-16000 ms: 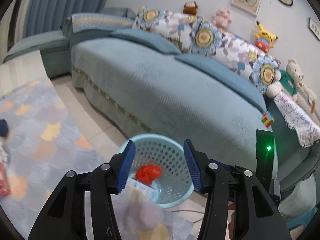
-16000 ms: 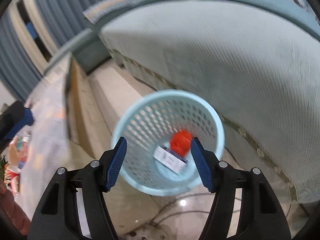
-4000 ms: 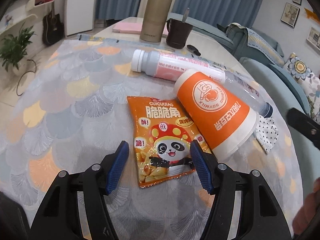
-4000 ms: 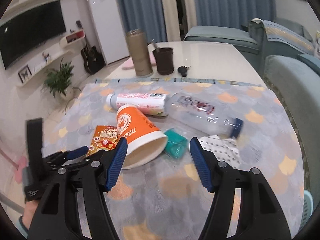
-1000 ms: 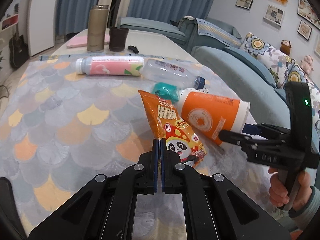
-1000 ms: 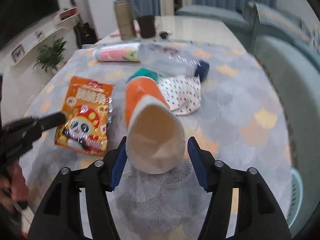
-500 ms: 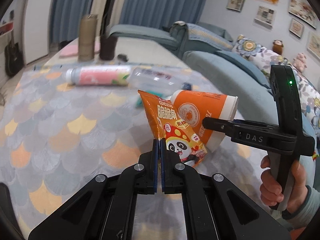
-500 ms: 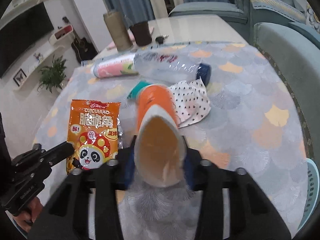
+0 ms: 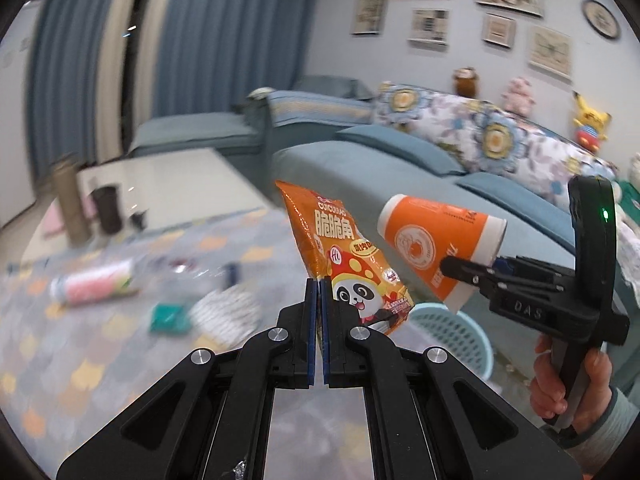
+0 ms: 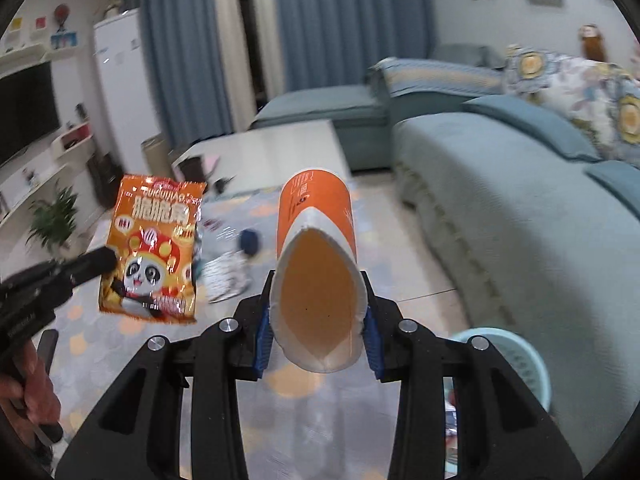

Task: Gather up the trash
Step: 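Carry the snack bag and orange cup to the wastebasket and open both tools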

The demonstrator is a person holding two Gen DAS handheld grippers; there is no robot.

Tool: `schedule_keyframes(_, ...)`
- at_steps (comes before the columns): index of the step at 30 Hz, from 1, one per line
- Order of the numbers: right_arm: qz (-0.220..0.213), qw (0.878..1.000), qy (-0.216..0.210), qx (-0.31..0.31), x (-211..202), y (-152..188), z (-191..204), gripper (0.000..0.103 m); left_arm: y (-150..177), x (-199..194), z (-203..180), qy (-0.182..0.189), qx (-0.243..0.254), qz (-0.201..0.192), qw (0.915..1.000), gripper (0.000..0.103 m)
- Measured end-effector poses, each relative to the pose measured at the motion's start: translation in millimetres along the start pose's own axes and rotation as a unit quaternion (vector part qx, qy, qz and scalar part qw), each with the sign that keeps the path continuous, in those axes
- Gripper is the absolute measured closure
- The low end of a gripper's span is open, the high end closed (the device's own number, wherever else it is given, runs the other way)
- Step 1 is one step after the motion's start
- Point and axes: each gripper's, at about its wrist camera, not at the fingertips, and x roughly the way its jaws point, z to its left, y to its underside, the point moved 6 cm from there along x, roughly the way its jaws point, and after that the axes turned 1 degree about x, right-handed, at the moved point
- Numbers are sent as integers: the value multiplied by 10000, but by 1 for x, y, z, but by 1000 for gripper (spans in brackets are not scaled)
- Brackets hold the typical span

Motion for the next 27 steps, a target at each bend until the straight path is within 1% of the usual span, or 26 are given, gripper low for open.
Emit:
schedule_keyframes(1, -77, 9999, 91, 76, -10, 0, -13, 69, -4, 2, -9, 60, 57, -8, 10000, 103)
schedule_keyframes(4, -223, 9987, 312, 326, -32, 2, -48, 69, -19, 17, -54, 313, 370, -30, 9988, 103)
schedule_keyframes(6, -311, 9970, 548, 453, -45, 5, -74, 69, -24, 28, -82, 438, 597, -14, 9973, 103)
schedule_keyframes(7, -321, 9960, 651, 522, -49, 8, -87, 69, -25, 33, -92, 489, 709, -3, 9963, 103)
schedule_keyframes(8, -323, 9952, 720, 582, -50, 11, -97, 69, -26, 43, -112, 547, 952, 40, 9939, 103)
schedule_keyframes(9, -326, 9937, 814, 694, -54, 15, -112, 69, -25, 49, -121, 571, 1047, 69, 9928, 103)
schedule_keyframes(13, -199, 9883, 1111, 1031, -58, 33, -160, 69, -21, 83, -160, 854, 1202, 305, 9886, 103)
schedule_keyframes(16, -81, 9834, 1300, 1260, -61, 50, -190, 69, -12, 106, -178, 970, 1227, 487, 9865, 103)
schedule_keyframes(17, -32, 9811, 1374, 1360, -62, 57, -200, 66, -5, 116, -185, 1018, 1212, 589, 9856, 103)
schedule_keyframes(18, 88, 9752, 1566, 1563, -60, 68, -216, 66, 0, 124, -188, 1052, 1192, 669, 9850, 103)
schedule_keyframes(20, 260, 9670, 1744, 1841, -61, 88, -239, 66, 16, 142, -196, 1102, 1143, 886, 9833, 103)
schedule_keyframes(22, 383, 9607, 1777, 2097, -59, 106, -253, 66, 28, 155, -200, 1149, 1131, 1058, 9812, 103)
schedule_keyframes(25, 578, 9532, 1865, 2307, -52, 129, -268, 66, 50, 175, -202, 1150, 1198, 1368, 9766, 103)
schedule_keyframes(27, 773, 9457, 2057, 2397, -46, 146, -276, 64, 56, 181, -202, 1160, 1204, 1473, 9749, 103)
